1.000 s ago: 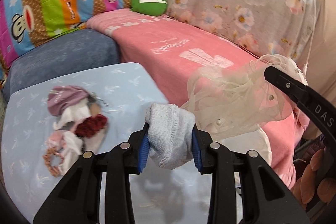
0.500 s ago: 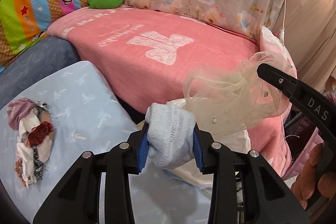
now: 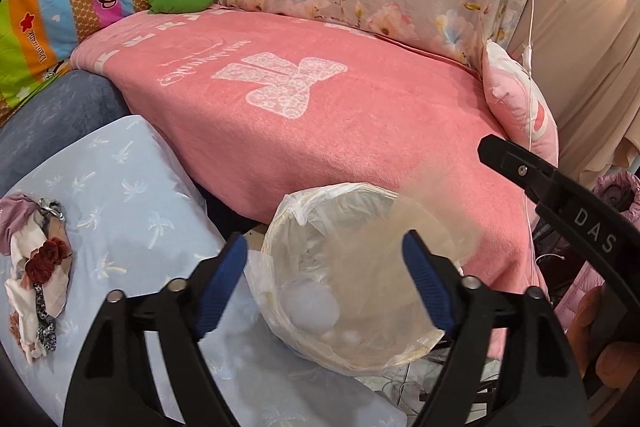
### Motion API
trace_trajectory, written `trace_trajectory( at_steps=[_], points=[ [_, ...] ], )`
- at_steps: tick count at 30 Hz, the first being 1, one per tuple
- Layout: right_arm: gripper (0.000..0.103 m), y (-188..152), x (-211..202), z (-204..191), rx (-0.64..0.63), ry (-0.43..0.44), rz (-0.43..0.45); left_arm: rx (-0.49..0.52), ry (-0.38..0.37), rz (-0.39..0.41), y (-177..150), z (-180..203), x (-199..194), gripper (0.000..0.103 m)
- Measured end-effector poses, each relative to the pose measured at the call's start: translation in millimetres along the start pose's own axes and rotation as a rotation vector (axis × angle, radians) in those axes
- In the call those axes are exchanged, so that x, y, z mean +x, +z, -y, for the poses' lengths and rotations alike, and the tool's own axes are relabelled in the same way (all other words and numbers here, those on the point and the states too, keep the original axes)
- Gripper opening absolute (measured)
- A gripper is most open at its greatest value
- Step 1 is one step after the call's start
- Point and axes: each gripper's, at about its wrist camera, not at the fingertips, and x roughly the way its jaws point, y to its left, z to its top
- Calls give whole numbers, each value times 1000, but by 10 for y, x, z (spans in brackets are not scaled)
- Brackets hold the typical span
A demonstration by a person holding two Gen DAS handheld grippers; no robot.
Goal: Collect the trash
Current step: 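Carry the sock and tulle bag over the white bin and open both grippers, then move both open grippers back toward the pile of items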
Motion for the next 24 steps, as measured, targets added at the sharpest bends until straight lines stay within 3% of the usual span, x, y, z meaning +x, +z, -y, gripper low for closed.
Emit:
trace_trajectory(
  at_steps=[4,10,24],
  points=[
    [39,6,-48,-17,-7,0,13,1,14,-2,-2,5,16,79],
    [46,-4,-92,-46,-17,6,20,-12,33,7,-15,-44,-15,79],
    [48,-163,-87,-366,-72,56,-18,-64,86,21,-106,-301,-179,79]
  ],
)
